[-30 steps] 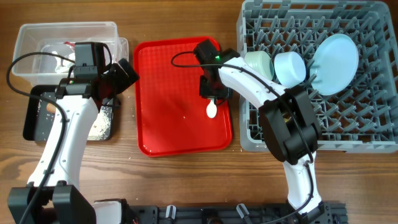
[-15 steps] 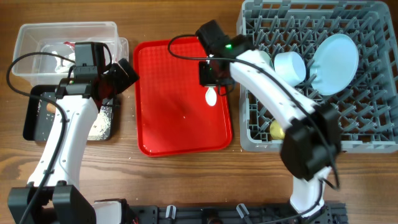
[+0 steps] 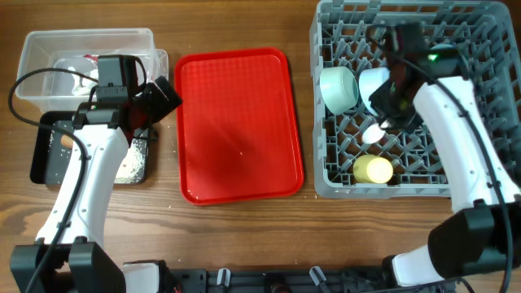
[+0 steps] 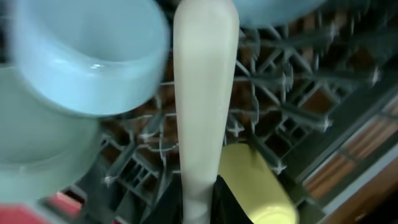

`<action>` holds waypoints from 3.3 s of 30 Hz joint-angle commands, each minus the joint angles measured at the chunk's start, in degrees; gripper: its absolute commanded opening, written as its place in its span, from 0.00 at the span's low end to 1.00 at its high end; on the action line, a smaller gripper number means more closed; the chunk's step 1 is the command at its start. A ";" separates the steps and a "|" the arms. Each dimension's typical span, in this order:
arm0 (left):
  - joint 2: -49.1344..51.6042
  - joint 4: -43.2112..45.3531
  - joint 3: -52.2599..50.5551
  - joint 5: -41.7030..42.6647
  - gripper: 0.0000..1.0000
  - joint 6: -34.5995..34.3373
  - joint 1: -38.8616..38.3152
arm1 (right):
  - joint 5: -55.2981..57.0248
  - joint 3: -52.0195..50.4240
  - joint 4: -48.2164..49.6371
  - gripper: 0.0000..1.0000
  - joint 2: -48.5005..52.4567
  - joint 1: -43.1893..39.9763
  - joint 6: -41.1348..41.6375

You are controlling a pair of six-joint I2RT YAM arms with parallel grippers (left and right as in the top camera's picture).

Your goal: Sort waste into correct bins and load items into the dishwasher rack

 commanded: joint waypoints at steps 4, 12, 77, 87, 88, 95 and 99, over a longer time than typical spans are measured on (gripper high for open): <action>-0.74 0.11 0.74 0.24 1.00 1.29 -0.17 | -4.46 -10.75 6.19 0.05 -0.26 -0.13 31.63; -0.74 0.11 0.74 0.24 1.00 1.29 -0.17 | -5.44 -10.71 11.15 1.00 -0.28 -0.13 26.25; -7.54 0.72 -8.33 -0.68 1.00 1.31 -1.70 | -12.35 -85.11 75.19 1.00 -95.78 -4.57 -49.35; -67.25 28.50 -55.30 -1.07 1.00 9.99 -1.97 | -12.35 -85.11 75.19 1.00 -95.78 -4.59 -49.35; -71.63 28.48 -57.09 -1.07 1.00 10.23 -1.57 | -12.35 -85.11 75.19 1.00 -95.78 -4.59 -49.35; -81.96 35.63 -64.19 1.84 1.00 19.12 -0.74 | -12.35 -85.11 75.19 1.00 -95.78 -4.59 -49.35; -85.13 35.69 -65.22 2.16 1.00 19.76 -0.74 | -12.35 -85.11 75.19 1.00 -95.78 -4.57 -49.33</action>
